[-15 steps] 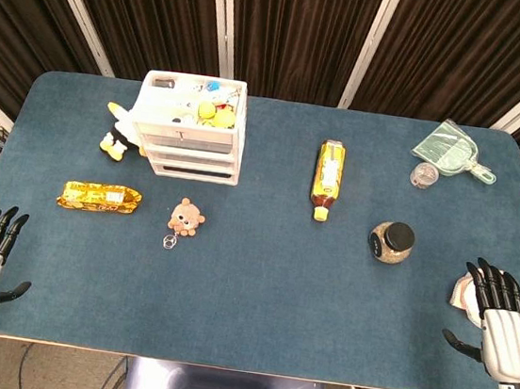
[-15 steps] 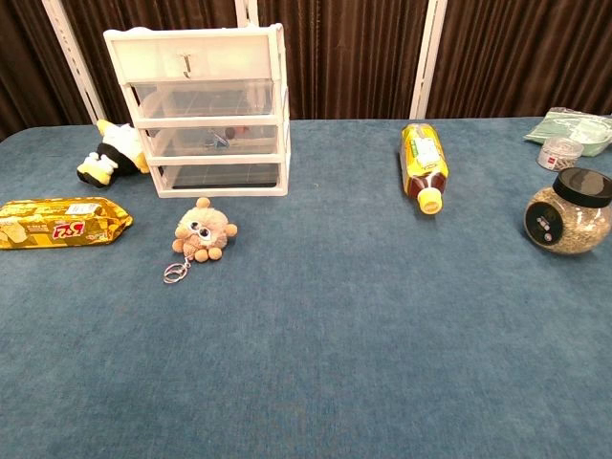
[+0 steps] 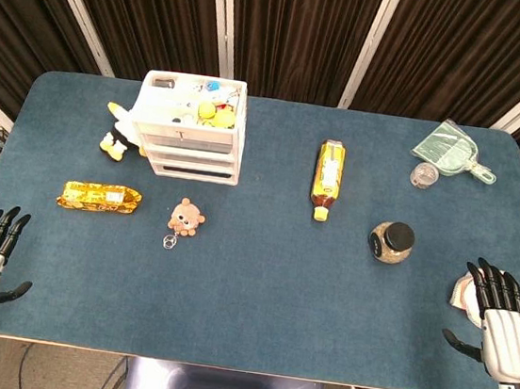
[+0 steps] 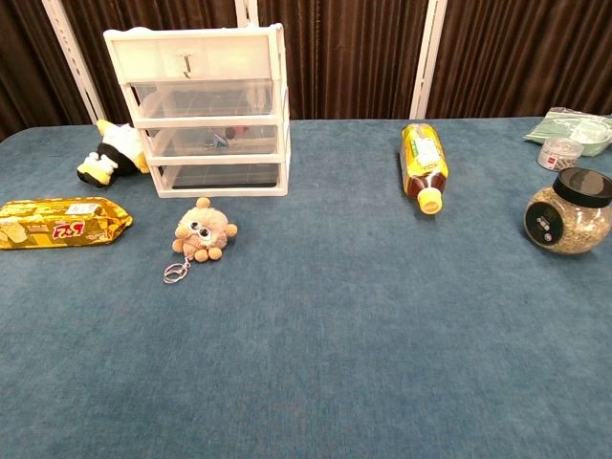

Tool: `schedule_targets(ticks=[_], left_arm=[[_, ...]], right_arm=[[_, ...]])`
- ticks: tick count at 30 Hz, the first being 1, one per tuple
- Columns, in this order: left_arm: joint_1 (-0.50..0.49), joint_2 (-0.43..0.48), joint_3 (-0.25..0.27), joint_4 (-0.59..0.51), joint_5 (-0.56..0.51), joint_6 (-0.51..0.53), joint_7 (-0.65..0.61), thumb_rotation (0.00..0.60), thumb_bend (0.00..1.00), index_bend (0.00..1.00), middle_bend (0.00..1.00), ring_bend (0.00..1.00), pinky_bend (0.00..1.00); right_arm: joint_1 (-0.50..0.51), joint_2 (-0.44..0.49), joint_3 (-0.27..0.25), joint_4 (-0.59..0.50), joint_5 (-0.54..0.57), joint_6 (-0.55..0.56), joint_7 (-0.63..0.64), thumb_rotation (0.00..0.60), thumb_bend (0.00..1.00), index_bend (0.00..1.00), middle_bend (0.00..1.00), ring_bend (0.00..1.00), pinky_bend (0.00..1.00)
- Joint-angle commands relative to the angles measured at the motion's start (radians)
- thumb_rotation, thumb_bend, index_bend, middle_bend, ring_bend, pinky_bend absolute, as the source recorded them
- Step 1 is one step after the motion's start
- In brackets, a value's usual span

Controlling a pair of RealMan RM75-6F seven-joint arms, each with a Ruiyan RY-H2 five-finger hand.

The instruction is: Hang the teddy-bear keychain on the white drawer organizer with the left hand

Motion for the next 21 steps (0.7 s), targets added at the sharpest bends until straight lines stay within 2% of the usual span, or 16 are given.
schedule_targets(ticks=[1,11,13,14,16,18,19,21], left_arm=[[0.001,0.001,0.0,-0.001,0.0,0.001,0.001,0.6,0.08,0.0,0.0,0.0,0.0],[-0.004,-0.001,-0.009,-0.009,0.0,0.003,0.008,0.6,0.08,0.0,0.0,0.0,0.0],[-0.008,-0.004,-0.016,-0.008,0.0,0.005,0.014,0.6,0.09,0.0,0.04,0.01,0.0],[-0.012,-0.008,-0.021,-0.007,0.001,0.004,0.019,0.6,0.11,0.0,0.12,0.06,0.04],[-0.024,-0.012,-0.028,-0.007,0.002,-0.008,0.026,0.6,0.17,0.02,0.41,0.32,0.28],[-0.042,-0.012,-0.034,-0.015,-0.007,-0.035,0.035,0.6,0.2,0.09,0.63,0.54,0.49],[-0.055,-0.011,-0.04,-0.025,-0.019,-0.058,0.046,0.6,0.2,0.14,0.73,0.62,0.55],[-0.081,-0.014,-0.055,-0.037,-0.037,-0.093,0.072,0.6,0.22,0.2,0.86,0.74,0.63]], right_arm=[[0.001,-0.001,0.001,0.0,-0.001,0.0,0.0,0.6,0.0,0.0,0.0,0.0,0.0],[-0.001,0.0,-0.005,-0.002,-0.008,-0.001,0.005,0.6,0.0,0.0,0.0,0.0,0.0],[0.0,-0.001,-0.004,-0.003,-0.008,0.0,0.004,0.6,0.0,0.0,0.0,0.0,0.0],[0.0,-0.001,-0.004,-0.003,-0.008,0.0,0.006,0.6,0.0,0.0,0.0,0.0,0.0],[0.0,-0.001,-0.004,-0.004,-0.007,-0.001,0.007,0.6,0.0,0.0,0.0,0.0,0.0],[0.001,0.0,-0.003,-0.005,-0.008,-0.001,0.008,0.6,0.0,0.0,0.0,0.0,0.0],[0.0,0.0,-0.004,-0.006,-0.009,0.001,0.008,0.6,0.0,0.0,0.0,0.0,0.0],[0.0,-0.001,-0.003,-0.006,-0.011,0.003,0.009,0.6,0.0,0.0,0.0,0.0,0.0]])
